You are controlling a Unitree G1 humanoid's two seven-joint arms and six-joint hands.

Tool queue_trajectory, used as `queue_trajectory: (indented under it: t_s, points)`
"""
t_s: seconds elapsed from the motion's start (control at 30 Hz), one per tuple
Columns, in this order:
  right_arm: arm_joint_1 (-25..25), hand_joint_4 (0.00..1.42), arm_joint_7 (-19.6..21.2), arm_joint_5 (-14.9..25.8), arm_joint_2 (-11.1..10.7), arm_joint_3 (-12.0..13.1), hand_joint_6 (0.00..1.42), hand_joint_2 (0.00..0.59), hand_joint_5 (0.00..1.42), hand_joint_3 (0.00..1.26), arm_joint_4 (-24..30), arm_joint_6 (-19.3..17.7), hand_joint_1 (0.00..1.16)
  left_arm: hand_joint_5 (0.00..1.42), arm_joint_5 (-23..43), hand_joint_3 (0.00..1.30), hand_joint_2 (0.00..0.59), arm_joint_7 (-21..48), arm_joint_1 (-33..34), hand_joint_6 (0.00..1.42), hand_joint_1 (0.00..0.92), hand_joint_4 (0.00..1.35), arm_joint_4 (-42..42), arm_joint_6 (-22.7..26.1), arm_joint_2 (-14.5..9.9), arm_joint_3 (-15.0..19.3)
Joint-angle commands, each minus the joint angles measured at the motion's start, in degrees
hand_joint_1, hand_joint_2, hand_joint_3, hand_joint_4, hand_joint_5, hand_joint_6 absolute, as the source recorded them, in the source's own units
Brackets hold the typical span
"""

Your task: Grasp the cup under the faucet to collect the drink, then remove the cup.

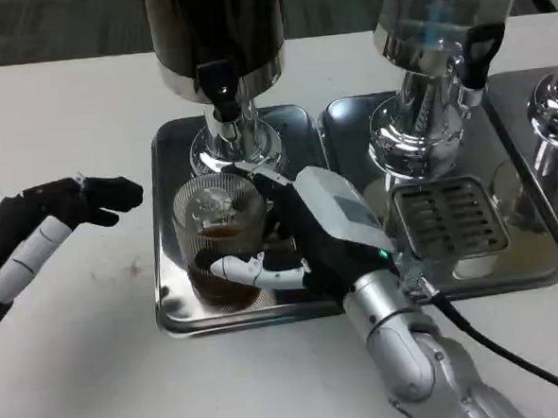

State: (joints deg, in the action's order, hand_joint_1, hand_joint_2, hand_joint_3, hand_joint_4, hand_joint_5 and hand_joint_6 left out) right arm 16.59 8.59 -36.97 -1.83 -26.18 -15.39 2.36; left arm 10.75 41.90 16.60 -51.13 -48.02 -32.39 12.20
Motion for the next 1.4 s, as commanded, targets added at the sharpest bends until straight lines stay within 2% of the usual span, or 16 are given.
queue_trajectory:
  t_s: [0.03,0.3,0.47,0.97,1.4]
  points:
    - [-1.06,0.49,2.28,-0.08,0.27,0.17,0.63,0.241,0.61,0.27,0.98,-0.86,0.57,0.32,-0.71,0.45,0.136,-0.57,-0.18,0.37,0.0,0.38,0.13,-0.91,0.14,-0.42]
    - [-2.55,0.53,5.08,-0.09,-0.09,0.53,0.68,0.24,0.64,0.31,2.45,-1.7,0.59,0.32,-0.77,0.44,0.137,-0.24,-0.17,0.38,0.0,0.38,0.03,-0.94,0.47,-0.77]
    - [-3.33,0.57,5.42,0.13,-0.56,0.99,0.75,0.246,0.69,0.34,4.02,-1.92,0.6,0.32,-0.74,0.44,0.138,0.02,0.04,0.39,0.0,0.38,-0.04,-0.93,0.68,-1.0]
    - [-4.63,0.58,6.06,0.23,-0.81,2.21,0.77,0.26,0.71,0.36,6.59,-2.44,0.61,0.32,-0.48,0.43,0.139,-0.09,0.32,0.39,0.0,0.38,-0.18,-1.15,0.96,-1.8]
    - [-6.53,0.6,5.46,0.45,-1.98,5.23,0.81,0.275,0.72,0.38,11.36,-1.35,0.61,0.32,-0.43,0.43,0.14,0.76,0.95,0.39,0.0,0.37,0.2,-1.34,1.55,-2.87]
